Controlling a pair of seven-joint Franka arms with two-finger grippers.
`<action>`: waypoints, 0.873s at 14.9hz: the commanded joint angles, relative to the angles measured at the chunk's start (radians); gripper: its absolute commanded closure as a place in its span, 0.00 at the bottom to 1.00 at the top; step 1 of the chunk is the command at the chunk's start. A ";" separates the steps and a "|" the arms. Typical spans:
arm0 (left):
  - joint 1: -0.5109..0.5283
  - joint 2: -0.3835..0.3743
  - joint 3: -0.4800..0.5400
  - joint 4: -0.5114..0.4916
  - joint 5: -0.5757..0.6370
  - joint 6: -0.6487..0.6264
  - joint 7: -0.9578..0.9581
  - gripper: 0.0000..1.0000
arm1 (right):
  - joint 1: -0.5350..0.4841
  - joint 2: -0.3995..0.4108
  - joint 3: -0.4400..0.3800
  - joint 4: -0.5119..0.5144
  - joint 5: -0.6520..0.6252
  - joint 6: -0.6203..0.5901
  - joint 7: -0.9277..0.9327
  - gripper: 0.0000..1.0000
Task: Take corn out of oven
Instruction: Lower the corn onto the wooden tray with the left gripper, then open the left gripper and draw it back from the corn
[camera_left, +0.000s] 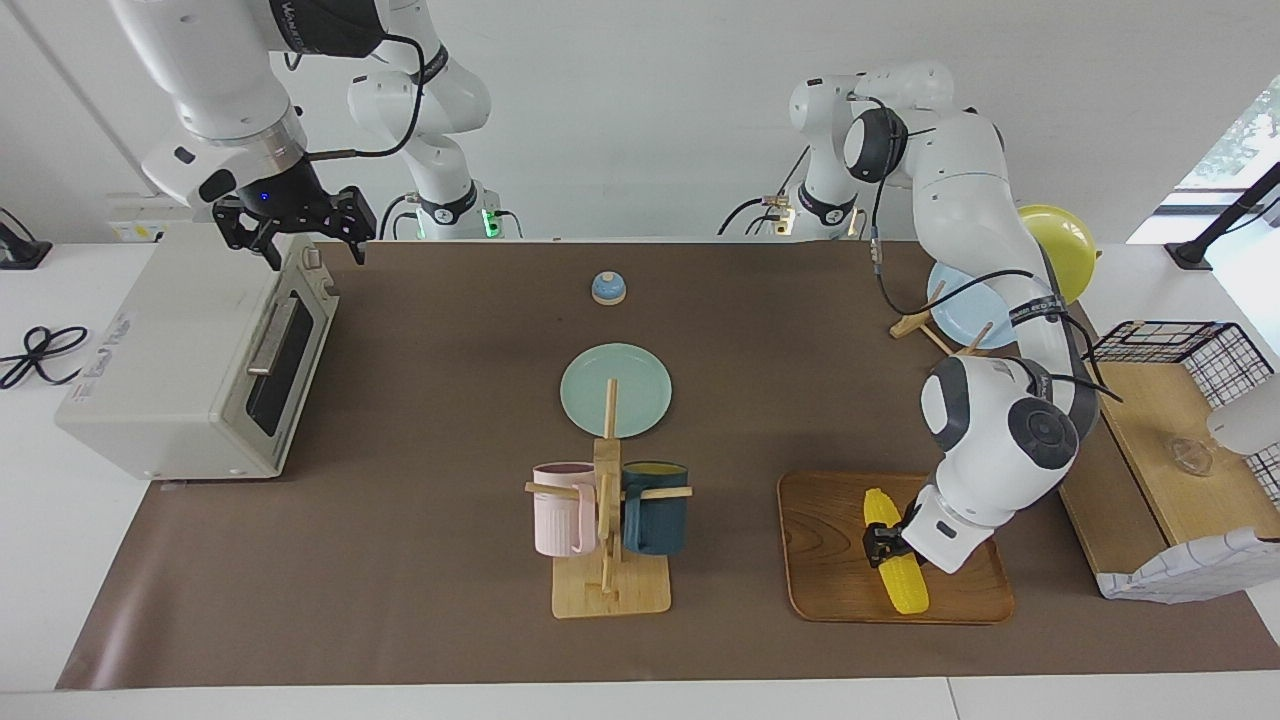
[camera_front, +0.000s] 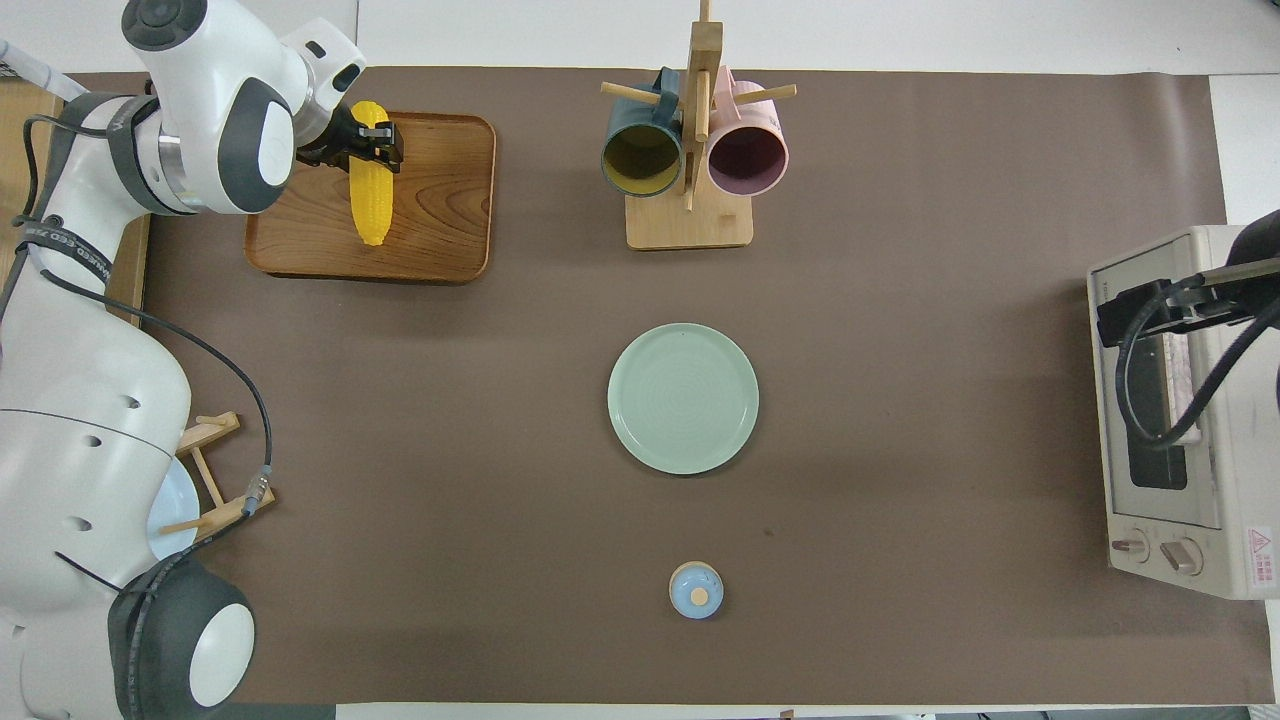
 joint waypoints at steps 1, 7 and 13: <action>-0.002 -0.029 -0.001 -0.034 0.028 -0.005 0.014 0.00 | 0.003 0.011 -0.001 0.028 0.024 0.001 0.059 0.00; 0.004 -0.207 0.002 -0.124 0.018 -0.113 -0.003 0.00 | -0.030 0.004 -0.007 0.031 0.026 0.037 0.062 0.00; 0.009 -0.569 0.019 -0.400 0.020 -0.205 -0.086 0.00 | -0.029 0.002 -0.006 0.029 0.023 0.025 0.054 0.00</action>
